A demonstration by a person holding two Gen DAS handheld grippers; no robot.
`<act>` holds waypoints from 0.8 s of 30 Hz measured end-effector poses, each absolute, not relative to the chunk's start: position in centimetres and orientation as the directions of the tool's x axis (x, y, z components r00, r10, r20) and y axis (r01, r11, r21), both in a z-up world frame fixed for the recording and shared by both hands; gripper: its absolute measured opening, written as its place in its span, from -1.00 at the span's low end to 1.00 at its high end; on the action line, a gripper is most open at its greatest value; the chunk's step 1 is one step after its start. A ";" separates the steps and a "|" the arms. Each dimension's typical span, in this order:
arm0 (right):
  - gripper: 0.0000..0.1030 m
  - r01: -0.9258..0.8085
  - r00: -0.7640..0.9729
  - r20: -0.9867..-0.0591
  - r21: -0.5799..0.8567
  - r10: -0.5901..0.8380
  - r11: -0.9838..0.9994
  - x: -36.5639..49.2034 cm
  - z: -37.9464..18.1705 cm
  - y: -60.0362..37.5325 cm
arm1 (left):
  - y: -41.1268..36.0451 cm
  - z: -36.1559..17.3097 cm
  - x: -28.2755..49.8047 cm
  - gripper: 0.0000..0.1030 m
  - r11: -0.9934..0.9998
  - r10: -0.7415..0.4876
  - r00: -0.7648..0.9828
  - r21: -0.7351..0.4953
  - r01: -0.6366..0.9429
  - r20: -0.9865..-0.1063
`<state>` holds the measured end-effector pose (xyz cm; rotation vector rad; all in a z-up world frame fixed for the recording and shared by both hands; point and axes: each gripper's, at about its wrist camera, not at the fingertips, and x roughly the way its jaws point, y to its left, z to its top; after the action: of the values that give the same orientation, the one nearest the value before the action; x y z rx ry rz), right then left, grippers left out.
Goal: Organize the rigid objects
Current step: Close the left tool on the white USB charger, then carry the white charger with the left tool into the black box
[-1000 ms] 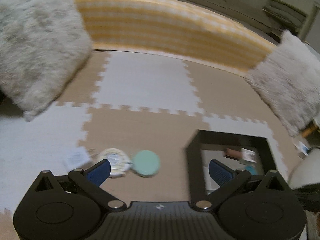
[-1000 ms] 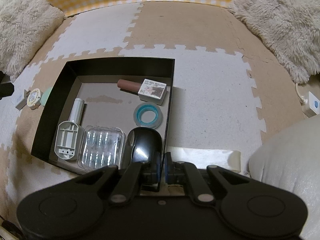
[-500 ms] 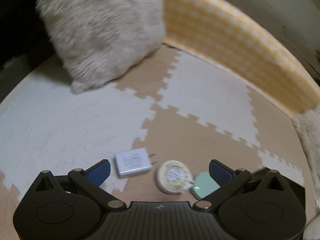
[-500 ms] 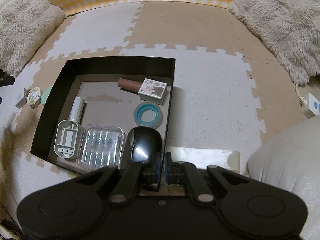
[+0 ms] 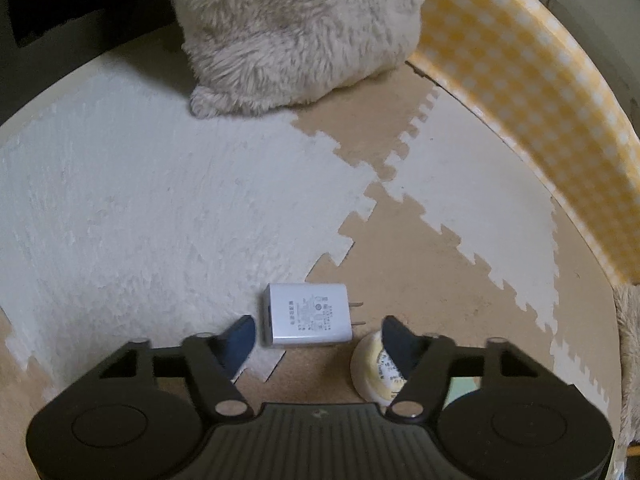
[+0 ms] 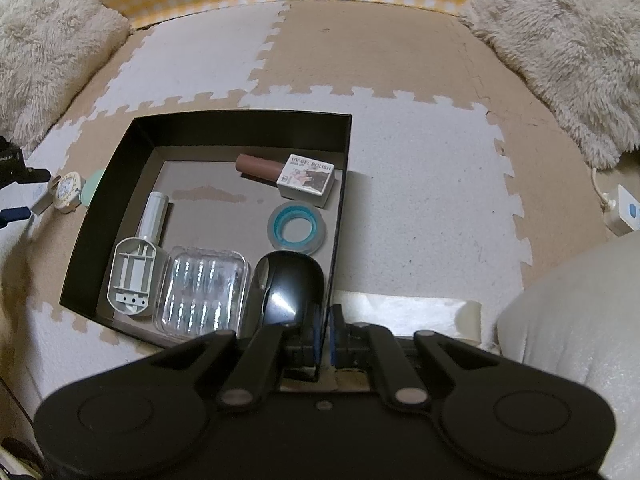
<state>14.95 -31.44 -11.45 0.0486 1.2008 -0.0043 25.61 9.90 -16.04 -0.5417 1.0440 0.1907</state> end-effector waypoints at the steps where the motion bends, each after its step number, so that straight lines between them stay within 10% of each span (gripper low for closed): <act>1: -0.90 0.028 0.361 -0.932 0.034 0.021 0.999 15.0 -11.5 -31.4 | 10.0 -16.1 25.6 0.23 0.849 -0.106 0.503 -0.341 -0.403 -0.858; 24: -0.90 0.024 0.357 -0.934 0.033 0.022 0.999 15.0 -11.6 -31.4 | 10.1 -14.9 25.7 -0.08 0.853 -0.120 0.578 -0.381 -0.356 -0.808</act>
<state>14.99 -31.38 -11.64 0.0427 1.2061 -0.0010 25.71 10.09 -14.86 -0.5516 0.9574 0.1468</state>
